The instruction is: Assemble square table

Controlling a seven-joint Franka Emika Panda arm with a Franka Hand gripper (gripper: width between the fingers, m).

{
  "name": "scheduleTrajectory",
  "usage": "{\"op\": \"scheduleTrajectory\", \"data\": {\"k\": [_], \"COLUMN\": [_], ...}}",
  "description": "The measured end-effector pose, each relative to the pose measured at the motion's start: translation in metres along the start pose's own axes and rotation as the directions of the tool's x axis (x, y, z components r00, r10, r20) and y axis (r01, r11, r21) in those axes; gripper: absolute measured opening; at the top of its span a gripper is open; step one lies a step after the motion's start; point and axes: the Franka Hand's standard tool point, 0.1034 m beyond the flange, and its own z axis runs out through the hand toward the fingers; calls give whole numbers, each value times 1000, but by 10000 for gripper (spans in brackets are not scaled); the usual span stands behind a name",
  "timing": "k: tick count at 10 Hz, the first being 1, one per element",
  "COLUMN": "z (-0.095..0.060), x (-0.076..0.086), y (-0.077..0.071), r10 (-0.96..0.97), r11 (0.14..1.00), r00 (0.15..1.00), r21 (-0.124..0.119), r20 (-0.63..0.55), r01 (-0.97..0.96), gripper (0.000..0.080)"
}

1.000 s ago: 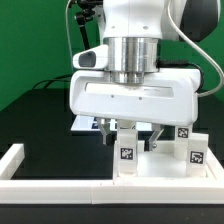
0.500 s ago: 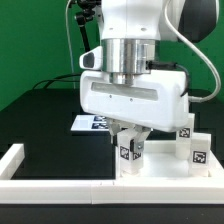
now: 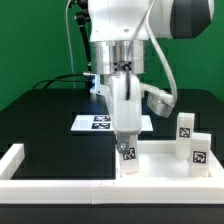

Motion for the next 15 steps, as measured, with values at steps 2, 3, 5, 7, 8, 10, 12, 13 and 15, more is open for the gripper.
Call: {"op": "scheduleTrajectory", "data": {"k": [2,3,5,7,8,10,12,13,15], "z": [1,1,1,1,1,1,1,1,2], "x": [-1,-1,-10,-10,-9,-10,-16,-15,-15], "y": [1,1,-2,-2,-2,-2,-2,-2,-2], "r10": [38,-41,-398,-506,-572,-717,-899,-909,-899], "r11": [999,999,917,862,820,696,439,416,437], "r00": [999,999,917,862,820,696,439,416,437], "r21": [-1,-3,-20,-23,-26,-44,-74,-76,-75], "r20": [-2,-8,-18,-17,-17,-21,-17,-15,-16], "r01": [-38,41,397,506,571,716,896,906,897], "gripper": [468,468,635,647,647,649,649,649,626]}}
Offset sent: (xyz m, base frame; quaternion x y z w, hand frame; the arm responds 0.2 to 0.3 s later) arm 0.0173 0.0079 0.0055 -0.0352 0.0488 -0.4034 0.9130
